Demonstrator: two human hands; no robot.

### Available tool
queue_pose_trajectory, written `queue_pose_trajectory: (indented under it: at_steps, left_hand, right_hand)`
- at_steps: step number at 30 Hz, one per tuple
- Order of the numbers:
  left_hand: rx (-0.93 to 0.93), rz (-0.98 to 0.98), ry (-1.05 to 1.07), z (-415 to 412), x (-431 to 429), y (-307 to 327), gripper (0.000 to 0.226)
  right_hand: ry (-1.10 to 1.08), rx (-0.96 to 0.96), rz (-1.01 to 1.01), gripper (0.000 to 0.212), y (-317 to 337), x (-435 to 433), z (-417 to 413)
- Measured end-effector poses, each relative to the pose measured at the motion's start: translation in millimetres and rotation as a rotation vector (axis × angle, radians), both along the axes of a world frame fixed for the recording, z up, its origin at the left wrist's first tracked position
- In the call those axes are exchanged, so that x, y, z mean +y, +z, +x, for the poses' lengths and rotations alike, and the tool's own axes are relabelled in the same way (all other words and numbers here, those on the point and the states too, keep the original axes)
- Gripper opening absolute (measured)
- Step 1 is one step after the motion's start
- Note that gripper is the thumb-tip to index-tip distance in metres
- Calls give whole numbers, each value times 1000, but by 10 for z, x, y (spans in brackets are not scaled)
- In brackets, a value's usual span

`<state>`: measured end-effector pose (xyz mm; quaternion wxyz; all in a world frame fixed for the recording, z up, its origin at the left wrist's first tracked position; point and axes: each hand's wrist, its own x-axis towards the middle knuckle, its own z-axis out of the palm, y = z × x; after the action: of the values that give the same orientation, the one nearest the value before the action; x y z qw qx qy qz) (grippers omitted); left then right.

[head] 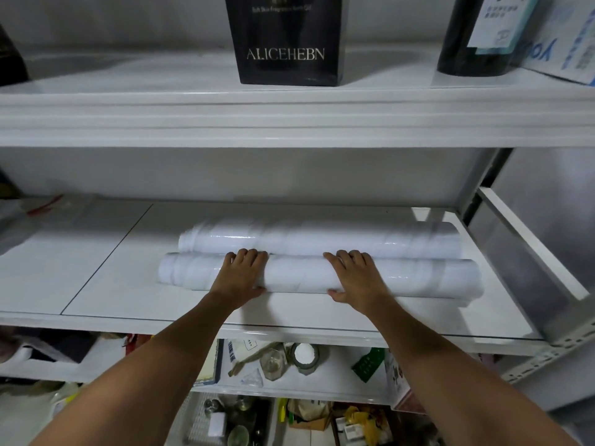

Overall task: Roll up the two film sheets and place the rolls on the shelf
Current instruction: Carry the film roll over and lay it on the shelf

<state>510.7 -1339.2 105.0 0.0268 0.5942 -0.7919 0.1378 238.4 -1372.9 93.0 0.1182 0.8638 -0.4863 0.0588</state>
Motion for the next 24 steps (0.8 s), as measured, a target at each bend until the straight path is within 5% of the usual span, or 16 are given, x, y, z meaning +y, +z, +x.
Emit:
queue_pose_trajectory:
  at_steps: [11,24]
  left_hand:
    - [65,-7,-36,60,-85,8,90]
    - [167,63,-68,119,-65,114,75]
  right_hand:
    - [-10,-27,-32,87,-13,-115,31]
    - [-13,-36,-6,90,75,-35,21]
